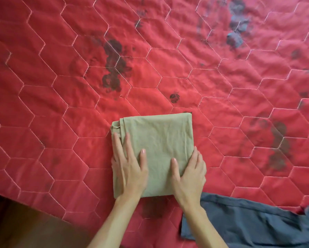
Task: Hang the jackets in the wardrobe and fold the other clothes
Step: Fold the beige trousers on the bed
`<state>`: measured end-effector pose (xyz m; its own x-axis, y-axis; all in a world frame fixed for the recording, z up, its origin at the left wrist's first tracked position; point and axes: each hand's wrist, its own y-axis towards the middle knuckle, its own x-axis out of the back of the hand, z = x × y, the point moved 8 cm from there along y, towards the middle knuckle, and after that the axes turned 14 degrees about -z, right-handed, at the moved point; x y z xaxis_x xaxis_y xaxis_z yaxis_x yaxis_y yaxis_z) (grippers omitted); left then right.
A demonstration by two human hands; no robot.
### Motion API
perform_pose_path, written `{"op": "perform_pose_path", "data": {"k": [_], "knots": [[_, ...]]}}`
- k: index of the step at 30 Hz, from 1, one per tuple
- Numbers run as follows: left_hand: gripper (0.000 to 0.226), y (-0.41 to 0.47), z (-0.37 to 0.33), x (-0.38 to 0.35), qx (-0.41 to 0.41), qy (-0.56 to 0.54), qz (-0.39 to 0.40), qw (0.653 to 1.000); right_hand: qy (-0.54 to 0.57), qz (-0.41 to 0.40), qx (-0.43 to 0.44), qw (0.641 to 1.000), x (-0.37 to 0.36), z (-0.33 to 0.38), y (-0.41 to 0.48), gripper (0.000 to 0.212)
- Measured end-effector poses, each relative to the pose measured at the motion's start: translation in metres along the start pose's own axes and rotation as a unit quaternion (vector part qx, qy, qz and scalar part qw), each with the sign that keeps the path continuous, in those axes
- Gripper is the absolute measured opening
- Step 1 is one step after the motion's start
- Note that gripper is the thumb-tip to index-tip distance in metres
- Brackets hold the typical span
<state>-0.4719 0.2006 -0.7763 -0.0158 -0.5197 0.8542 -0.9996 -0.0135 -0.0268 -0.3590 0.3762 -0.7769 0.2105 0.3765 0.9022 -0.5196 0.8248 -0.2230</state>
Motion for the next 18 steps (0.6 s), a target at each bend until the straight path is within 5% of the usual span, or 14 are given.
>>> {"op": "perform_pose_path", "data": {"k": [4,8,13,18], "knots": [[0.064,0.011,0.026,0.021,0.111,-0.046,-0.065,0.991,0.076,0.045,0.022,0.996,-0.001,-0.006,-0.024,0.081],[0.08,0.023,0.06,0.029,0.266,-0.06,-0.061,0.96,0.192,0.019,-0.168,0.967,0.002,-0.032,-0.033,0.082],[0.078,0.021,0.046,0.014,0.245,-0.079,0.018,0.966,0.191,0.056,-0.172,0.965,-0.006,-0.014,-0.036,0.082],[0.043,0.005,0.047,0.015,0.271,-0.199,0.092,0.937,0.178,0.091,-0.128,0.971,-0.003,-0.016,-0.034,0.071]]}}
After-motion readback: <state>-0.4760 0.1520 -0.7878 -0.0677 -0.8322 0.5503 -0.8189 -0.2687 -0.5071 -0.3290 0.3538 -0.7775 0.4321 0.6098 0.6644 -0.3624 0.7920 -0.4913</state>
